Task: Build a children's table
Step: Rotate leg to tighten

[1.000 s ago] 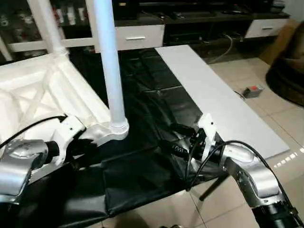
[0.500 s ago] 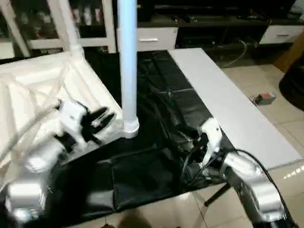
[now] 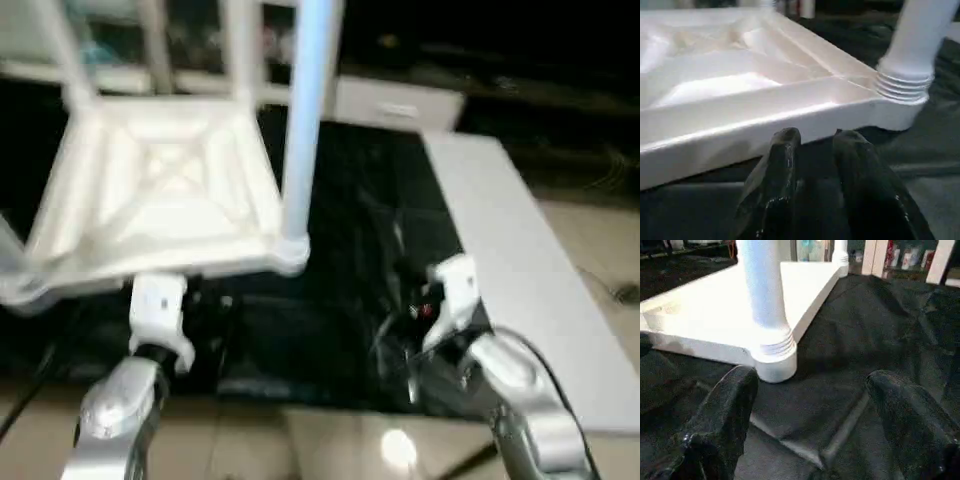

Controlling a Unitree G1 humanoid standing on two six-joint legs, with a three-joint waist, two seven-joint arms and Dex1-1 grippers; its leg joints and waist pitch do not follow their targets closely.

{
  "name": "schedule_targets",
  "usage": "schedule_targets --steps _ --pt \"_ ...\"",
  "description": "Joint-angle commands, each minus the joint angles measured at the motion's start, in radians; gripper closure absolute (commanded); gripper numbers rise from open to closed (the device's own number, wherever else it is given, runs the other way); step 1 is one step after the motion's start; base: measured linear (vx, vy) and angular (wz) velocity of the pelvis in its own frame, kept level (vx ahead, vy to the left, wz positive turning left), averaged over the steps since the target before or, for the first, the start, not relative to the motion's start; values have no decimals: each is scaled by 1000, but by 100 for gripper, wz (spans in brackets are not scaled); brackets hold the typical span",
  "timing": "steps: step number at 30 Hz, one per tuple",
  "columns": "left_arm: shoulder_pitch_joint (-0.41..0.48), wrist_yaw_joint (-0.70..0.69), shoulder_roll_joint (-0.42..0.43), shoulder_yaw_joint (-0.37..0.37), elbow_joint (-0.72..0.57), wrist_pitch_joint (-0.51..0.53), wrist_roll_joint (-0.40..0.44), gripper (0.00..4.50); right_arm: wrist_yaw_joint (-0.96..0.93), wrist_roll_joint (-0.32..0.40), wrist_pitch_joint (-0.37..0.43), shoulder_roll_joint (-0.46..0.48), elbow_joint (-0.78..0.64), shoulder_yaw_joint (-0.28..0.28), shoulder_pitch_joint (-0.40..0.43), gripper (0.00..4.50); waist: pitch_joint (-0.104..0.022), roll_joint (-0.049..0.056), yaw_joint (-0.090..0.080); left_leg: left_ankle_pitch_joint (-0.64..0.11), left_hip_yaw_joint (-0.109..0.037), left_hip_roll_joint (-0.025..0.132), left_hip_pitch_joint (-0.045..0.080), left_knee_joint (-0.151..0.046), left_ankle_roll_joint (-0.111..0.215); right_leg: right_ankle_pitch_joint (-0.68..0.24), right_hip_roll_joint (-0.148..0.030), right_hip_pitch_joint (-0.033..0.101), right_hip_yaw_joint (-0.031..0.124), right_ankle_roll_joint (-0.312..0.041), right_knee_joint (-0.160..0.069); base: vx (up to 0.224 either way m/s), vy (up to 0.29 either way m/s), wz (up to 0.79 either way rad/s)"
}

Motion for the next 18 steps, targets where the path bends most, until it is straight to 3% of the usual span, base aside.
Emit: schedule_targets --steps 1,2,3,4,5,6,7,8,9,10,11,12,13,14,15,16,17,18 --pt "-18 16 9 -13 3 -4 14 308 -17 -7 6 3 -4 -12 -6 69 -45 3 45 53 -21 2 -62 35 88 -442 -219 67 220 522 -172 -22 -105 11" --pt "-31 14 12 -20 11 -13 23 308 -28 -10 5 7 2 -12 -6 69 -40 7 51 72 -20 -5 -63 40 91 -404 -202 62 201 557 -184 -34 -77 -5" --pt "-44 10 14 -25 19 -19 31 308 -42 -20 -4 8 11 -11 -5 69 -43 7 56 85 0 -19 -68 43 117 -277 -136 62 148 670 -214 -34 -77 -5" --pt "-59 7 20 -29 28 -22 45 308 -68 -38 -15 12 24 -13 -4 69 -56 32 61 81 0 12 -54 15 152 -210 -131 73 122 690 -226 0 0 0" --pt "-74 5 23 -26 36 -18 54 308 -105 -52 -27 26 37 -25 -2 69 -76 95 83 47 -167 465 -42 -114 387 47 -315 37 204 196 239 88 145 13" --pt "-74 5 23 -26 36 -18 54 308 -105 -52 -27 26 37 -25 -2 69 -72 88 81 150 -41 324 -41 -105 382 15 -217 -64 204 94 261 88 145 13" --pt "-82 5 25 -23 41 -15 57 308 -128 -59 -34 36 44 -35 -1 69 -58 5 5 148 57 103 8 40 265 -50 -188 -155 233 167 97 102 252 21" --pt "-88 9 29 -22 45 -13 59 308 -152 -66 -43 46 51 -43 2 69 -48 -7 41 -23 29 38 -66 154 126 -296 -288 -107 360 255 -67 -68 175 9" --pt "-90 11 32 -21 48 -11 57 308 -161 -68 -49 51 55 -46 5 69 -55 -1 52 -89 -57 41 -148 210 44 -387 -353 -22 425 367 -85 -68 175 9" --pt "-88 16 41 -24 51 -9 55 308 -169 -70 -55 57 60 -45 13 69 -52 7 46 -77 -113 42 -160 216 -10 -544 -372 -27 404 285 -87 -142 177 -2" --pt "-86 20 47 -28 53 -10 54 308 -171 -70 -57 59 62 -43 17 69 -51 25 34 -54 -145 44 -137 199 -42 -673 -368 -32 365 137 -100 -138 235 -8" --pt "-82 23 49 -30 54 -11 52 308 -168 -68 -57 59 62 -40 22 69 -38 14 16 -54 -143 41 -125 175 -44 -725 -342 -36 338 82 -113 -138 235 -8" --pt "-81 24 47 -31 54 -8 51 308 -168 -67 -59 61 60 -37 24 69 -50 43 -3 -69 -144 48 -110 78 -17 -692 -286 -13 293 -19 -105 -119 286 -9" --pt "-81 25 47 -31 55 -7 51 308 -168 -67 -59 61 59 -36 24 69 -34 32 -28 -120 -129 38 -74 29 8 -720 -253 -24 245 -37 -124 -150 356 10" --pt "-81 25 46 -32 55 -7 52 308 -169 -69 -60 63 59 -35 23 69 -30 86 -81 -448 -119 42 -12 -106 56 -549 -103 -76 136 -9 -27 -150 356 10" --pt "-84 25 46 -31 55 -5 52 308 -168 -70 -61 65 58 -33 21 69 -49 106 -116 -550 -132 57 -50 -194 111 -252 -64 -39 71 -1 151 -154 368 17" --pt "-84 25 46 -31 55 -5 52 308 -168 -70 -61 65 58 -33 21 69 -59 102 -125 -502 -145 52 -29 -177 158 -161 -67 -45 53 6 156 -102 327 1" --pt "-88 25 43 -31 55 -4 56 308 -163 -72 -64 66 62 -27 12 69 -40 122 -136 -438 -134 43 -33 -190 200 -101 -68 -54 31 14 166 -102 327 1"
